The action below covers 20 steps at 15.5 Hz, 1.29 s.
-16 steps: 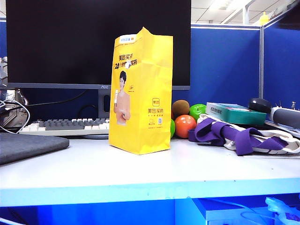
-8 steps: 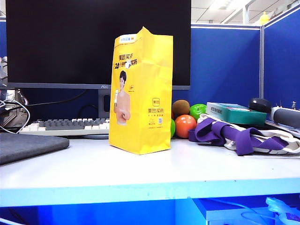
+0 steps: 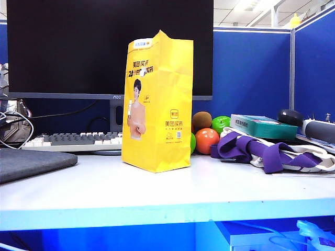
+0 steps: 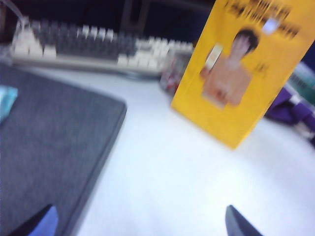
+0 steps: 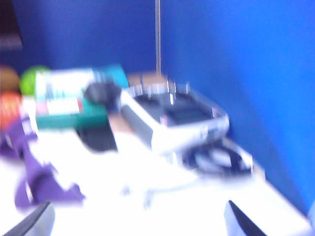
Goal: Pick up the transparent tape and throw it into the yellow paper bag.
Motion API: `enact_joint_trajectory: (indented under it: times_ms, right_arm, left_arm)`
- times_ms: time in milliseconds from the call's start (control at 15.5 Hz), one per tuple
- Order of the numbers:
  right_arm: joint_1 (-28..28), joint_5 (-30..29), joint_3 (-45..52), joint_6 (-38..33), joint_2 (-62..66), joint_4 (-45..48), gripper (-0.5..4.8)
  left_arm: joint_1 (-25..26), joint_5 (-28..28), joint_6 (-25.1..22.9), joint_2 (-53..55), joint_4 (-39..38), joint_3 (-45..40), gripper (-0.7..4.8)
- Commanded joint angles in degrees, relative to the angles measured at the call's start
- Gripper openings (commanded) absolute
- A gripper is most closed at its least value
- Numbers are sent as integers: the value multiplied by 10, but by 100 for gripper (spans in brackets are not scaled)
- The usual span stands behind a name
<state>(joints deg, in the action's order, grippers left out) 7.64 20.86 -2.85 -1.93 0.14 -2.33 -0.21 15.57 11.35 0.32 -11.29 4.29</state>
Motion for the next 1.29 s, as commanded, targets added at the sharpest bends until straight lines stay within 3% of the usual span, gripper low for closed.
enact_joint_trajectory:
  times_ms: [65, 194, 710, 968, 1290]
  right_arm:
    - [1, 0, -2, 0, 0, -43, 479]
    - [1, 0, -2, 0, 0, -63, 479]
    - [2, -7, -1, 0, 0, -72, 479]
    - [1, -68, 27, 1, 0, -61, 479]
    - [1, -71, 27, 1, 0, -58, 479]
  left_arm:
    - [-2, 1, -2, -1, 13, -32, 479]
    - [-2, 1, -2, -1, 50, -36, 479]
    - [6, -1, -2, -1, 47, -38, 479]
    - [5, -1, -2, -1, 45, -38, 479]
    - [5, 1, -2, -1, 45, -38, 479]
